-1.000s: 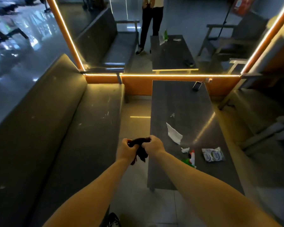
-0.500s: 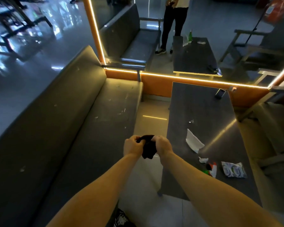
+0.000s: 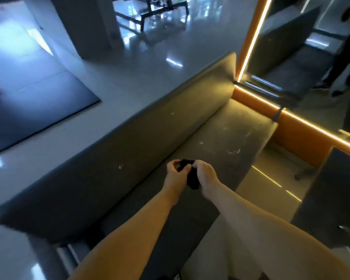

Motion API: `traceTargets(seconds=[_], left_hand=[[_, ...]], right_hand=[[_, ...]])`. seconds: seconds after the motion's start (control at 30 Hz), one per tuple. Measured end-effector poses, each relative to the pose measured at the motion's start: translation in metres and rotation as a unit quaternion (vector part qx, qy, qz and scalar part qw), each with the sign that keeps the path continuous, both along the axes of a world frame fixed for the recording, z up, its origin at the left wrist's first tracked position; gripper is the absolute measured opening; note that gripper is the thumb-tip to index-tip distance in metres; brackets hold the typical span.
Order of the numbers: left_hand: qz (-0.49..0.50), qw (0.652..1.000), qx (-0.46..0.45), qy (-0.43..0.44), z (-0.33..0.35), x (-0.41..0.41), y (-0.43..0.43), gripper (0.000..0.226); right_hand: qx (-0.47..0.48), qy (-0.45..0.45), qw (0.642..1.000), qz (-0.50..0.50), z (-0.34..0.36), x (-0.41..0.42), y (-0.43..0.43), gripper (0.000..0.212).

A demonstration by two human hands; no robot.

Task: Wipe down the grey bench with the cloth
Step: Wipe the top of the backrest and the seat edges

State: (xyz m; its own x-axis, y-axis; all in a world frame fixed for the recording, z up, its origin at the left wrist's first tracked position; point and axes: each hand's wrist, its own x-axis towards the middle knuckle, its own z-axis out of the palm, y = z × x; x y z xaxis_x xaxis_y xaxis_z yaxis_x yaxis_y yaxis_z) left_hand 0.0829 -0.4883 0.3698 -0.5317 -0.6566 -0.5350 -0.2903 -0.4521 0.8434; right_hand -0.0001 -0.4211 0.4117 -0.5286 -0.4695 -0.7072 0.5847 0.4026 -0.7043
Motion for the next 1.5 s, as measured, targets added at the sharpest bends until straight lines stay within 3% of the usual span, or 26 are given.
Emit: traceTargets(seconds=[0.17,0.33,0.47,0.6,0.73,0.87,0.93,1.07,1.17,1.27,1.37,1.5], left_hand=[[0.154,0.986,0.056,-0.012,-0.018,0.059,-0.061,0.052],[0.303,0.949,0.086,-0.016,-0.028,0.095,-0.093,0.035],[0.416,0.907,0.068,-0.019,-0.040,0.101,-0.103,0.031],[0.518,0.853,0.060,-0.020,-0.067,0.089,-0.101,0.032],[0.573,0.818,0.053,-0.004,-0.088,0.069,-0.098,0.036],[0.629,0.777,0.028,-0.008,-0.080,0.066,-0.107,0.025],[0.646,0.764,0.006,-0.001,-0.081,0.075,-0.120,0.024],[0.647,0.761,-0.050,-0.004,-0.086,0.096,-0.165,0.024],[0.644,0.755,-0.121,-0.040,-0.091,0.103,-0.205,0.024],[0.645,0.737,-0.188,-0.069,-0.097,0.110,-0.242,0.026],[0.614,0.755,-0.188,-0.133,-0.112,0.116,-0.267,0.025],[0.603,0.761,-0.180,-0.156,-0.139,0.114,-0.273,0.024]], right_hand=[[0.004,0.076,0.978,0.193,-0.009,0.038,-0.085,0.028],[0.007,0.123,0.920,0.373,-0.025,0.070,-0.146,0.027],[-0.001,0.170,0.850,0.499,-0.047,0.077,-0.180,0.028],[-0.001,0.226,0.753,0.618,-0.069,0.065,-0.206,0.032],[-0.016,0.247,0.682,0.688,-0.075,0.054,-0.226,0.030],[-0.063,0.304,0.618,0.723,-0.079,0.058,-0.254,0.033],[-0.107,0.327,0.611,0.713,-0.085,0.066,-0.275,0.030],[-0.188,0.426,0.594,0.657,-0.102,0.085,-0.323,0.036],[-0.244,0.524,0.545,0.607,-0.107,0.098,-0.354,0.051],[-0.210,0.569,0.496,0.622,-0.115,0.109,-0.390,0.057],[-0.151,0.547,0.469,0.676,-0.133,0.112,-0.406,0.048],[-0.214,0.587,0.426,0.654,-0.167,0.096,-0.401,0.052]])
